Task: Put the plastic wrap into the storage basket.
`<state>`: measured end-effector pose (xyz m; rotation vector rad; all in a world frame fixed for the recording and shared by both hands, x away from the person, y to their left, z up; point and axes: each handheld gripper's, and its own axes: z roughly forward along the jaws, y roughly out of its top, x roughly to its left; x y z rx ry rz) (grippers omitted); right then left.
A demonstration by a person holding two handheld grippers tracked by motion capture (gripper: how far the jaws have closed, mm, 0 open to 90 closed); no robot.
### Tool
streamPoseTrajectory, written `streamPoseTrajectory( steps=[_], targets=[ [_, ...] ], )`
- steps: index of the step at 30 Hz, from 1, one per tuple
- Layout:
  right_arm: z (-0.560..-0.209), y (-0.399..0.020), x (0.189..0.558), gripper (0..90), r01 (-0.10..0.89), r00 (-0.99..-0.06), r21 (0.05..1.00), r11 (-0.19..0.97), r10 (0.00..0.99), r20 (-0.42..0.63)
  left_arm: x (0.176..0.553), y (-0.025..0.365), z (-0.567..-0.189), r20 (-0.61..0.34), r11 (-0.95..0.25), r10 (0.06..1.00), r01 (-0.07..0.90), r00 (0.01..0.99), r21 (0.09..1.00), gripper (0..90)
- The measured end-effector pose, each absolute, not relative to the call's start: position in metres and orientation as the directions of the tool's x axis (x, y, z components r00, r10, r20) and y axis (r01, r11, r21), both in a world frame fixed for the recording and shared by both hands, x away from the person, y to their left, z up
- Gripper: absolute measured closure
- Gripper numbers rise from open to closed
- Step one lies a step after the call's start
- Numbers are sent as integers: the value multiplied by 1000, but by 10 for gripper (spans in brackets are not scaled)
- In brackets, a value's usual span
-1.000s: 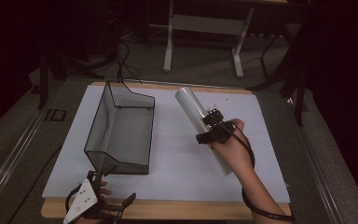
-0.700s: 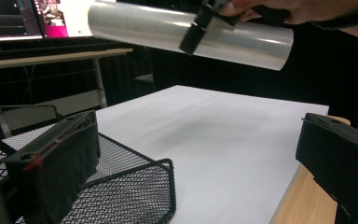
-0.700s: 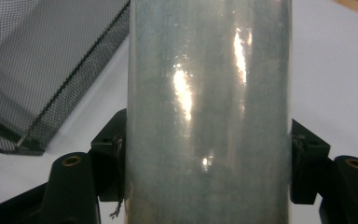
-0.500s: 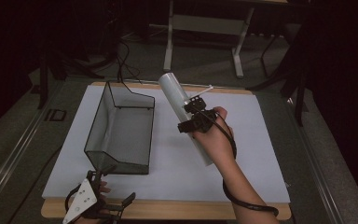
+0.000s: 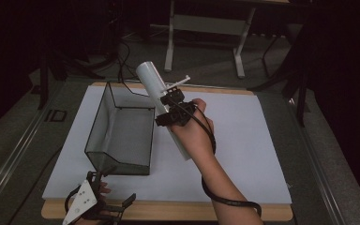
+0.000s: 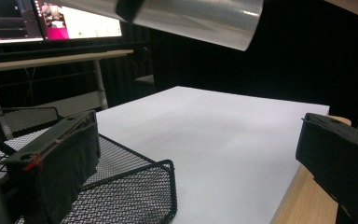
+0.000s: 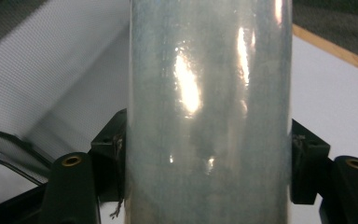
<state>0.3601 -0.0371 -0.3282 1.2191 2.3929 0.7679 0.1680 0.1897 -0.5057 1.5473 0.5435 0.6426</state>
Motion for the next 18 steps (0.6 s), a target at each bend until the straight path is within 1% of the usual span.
streamPoseTrajectory(
  steps=[4,7,8,14,15,18],
  targets=[
    [-323,-16,355,321,621,-579,625,473,814,-40,168,189,-506,72,-70,682,-33,728,997,0],
    [-324,-6,353,321,612,-582,633,475,812,-46,168,189,-506,74,-71,681,-35,728,997,0],
    [-326,2,351,321,609,-581,643,464,813,-36,167,190,-505,76,-71,680,-38,729,997,0],
    [-331,17,349,322,602,-576,658,453,817,-36,167,190,-505,78,-72,678,-39,731,997,0],
    [-336,25,349,321,618,-575,657,433,818,1,168,190,-505,78,-73,676,-39,733,997,0],
    [-342,31,350,321,622,-575,653,432,818,6,167,190,-505,81,-74,676,-42,733,996,1]
  ],
)
